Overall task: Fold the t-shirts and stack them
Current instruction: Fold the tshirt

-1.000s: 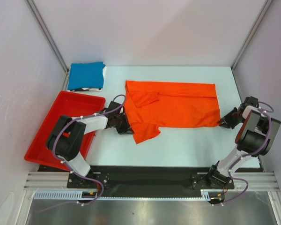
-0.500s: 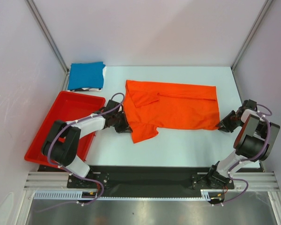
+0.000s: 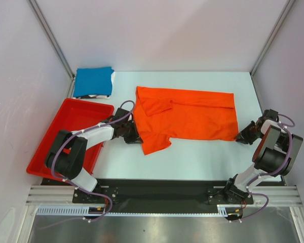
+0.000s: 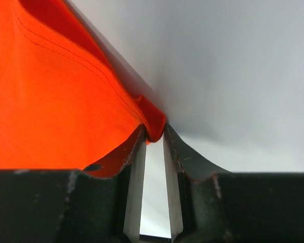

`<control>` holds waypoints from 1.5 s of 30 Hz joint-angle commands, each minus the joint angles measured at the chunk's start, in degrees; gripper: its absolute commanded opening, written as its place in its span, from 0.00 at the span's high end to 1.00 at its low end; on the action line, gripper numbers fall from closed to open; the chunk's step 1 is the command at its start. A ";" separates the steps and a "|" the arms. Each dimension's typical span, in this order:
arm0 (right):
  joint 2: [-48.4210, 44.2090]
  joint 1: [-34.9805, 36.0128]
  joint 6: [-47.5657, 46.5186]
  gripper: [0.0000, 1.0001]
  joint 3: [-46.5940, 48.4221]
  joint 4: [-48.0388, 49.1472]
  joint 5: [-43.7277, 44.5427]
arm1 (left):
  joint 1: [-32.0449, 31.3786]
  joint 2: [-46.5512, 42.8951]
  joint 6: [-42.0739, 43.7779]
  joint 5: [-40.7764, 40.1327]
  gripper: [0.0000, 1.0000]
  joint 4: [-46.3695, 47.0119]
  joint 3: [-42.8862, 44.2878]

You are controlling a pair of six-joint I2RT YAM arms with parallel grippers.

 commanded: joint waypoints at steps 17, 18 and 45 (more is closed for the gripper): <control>-4.61 -0.10 -1.13 1.00 -1.24 -6.11 1.04 | 0.32 -5.27 5.34 -1.15 1.00 -4.44 6.50; -4.52 -0.02 -1.04 1.00 0.33 -6.72 0.87 | 0.32 -4.14 6.31 -1.24 1.00 -4.97 8.17; 17.27 6.14 0.36 0.92 32.68 -13.05 -1.68 | 7.00 21.36 2.81 -1.77 1.00 -6.56 45.62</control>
